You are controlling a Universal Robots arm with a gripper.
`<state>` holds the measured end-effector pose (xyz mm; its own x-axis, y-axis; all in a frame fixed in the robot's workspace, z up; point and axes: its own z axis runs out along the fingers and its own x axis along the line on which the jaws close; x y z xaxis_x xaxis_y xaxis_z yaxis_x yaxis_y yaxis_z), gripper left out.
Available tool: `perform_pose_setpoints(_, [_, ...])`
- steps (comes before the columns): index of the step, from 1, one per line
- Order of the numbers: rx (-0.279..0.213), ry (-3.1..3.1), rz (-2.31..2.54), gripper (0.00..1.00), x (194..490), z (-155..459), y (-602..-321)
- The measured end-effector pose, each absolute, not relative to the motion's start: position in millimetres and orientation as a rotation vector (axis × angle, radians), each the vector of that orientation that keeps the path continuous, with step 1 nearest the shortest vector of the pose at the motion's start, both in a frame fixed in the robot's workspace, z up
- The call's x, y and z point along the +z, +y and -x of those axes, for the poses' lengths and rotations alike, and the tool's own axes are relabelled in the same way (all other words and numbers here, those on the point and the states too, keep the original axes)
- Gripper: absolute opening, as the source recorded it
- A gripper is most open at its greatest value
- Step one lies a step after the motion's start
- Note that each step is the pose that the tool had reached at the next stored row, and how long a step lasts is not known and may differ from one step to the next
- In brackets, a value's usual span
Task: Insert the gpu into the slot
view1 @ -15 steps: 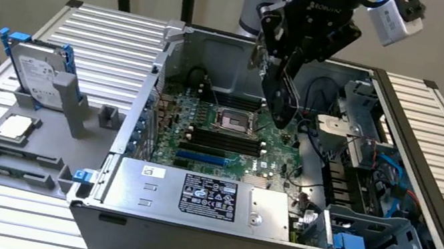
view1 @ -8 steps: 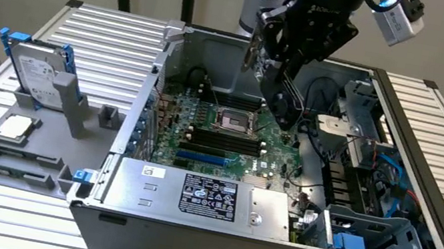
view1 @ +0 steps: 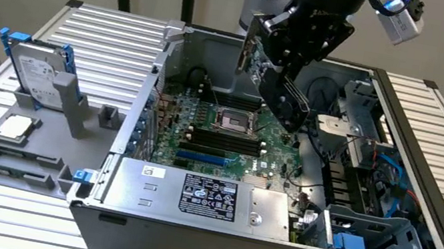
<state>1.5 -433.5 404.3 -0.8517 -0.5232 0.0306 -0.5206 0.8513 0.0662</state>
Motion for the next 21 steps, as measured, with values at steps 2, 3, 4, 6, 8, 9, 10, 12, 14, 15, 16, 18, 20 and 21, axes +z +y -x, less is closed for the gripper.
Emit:
perform_pose_setpoints(2, [-0.082, -2.964, -0.894, 0.26, 402.9, -1.5, -433.5])
perform_pose_setpoints(3, [-0.081, -2.957, -0.921, 0.26, 402.2, -1.5, -433.5])
perform_pose_setpoints(4, [-0.079, -2.95, -0.95, 0.26, 401.4, -1.5, -433.5])
perform_pose_setpoints(6, [-0.077, -2.935, -1.003, 0.26, 399.9, -1.5, -433.5])
perform_pose_setpoints(8, [-0.074, -2.918, -1.058, 0.26, 398.3, -1.5, -433.5])
perform_pose_setpoints(9, [-0.073, -2.91, -1.085, 0.26, 397.6, -1.5, -433.5])
perform_pose_setpoints(10, [-0.071, -2.901, -1.111, 0.26, 396.9, -1.5, -433.5])
perform_pose_setpoints(12, [-0.069, -2.882, -1.164, 0.26, 395.4, -1.5, -433.5])
perform_pose_setpoints(14, [-0.067, -2.862, -1.218, 0.26, 393.8, -1.5, -433.5])
perform_pose_setpoints(15, [-0.066, -2.851, -1.245, 0.26, 393.0, -1.5, -433.5])
perform_pose_setpoints(16, [-0.065, -2.841, -1.27, 0.26, 392.2, -1.5, -433.5])
perform_pose_setpoints(18, [-0.063, -2.818, -1.322, 0.26, 390.6, -1.5, -433.5])
perform_pose_setpoints(20, [-0.062, -2.795, -1.373, 0.26, 388.9, -1.5, -433.5])
perform_pose_setpoints(21, [-0.063, -2.783, -1.399, 0.26, 387.9, -1.5, -433.6])
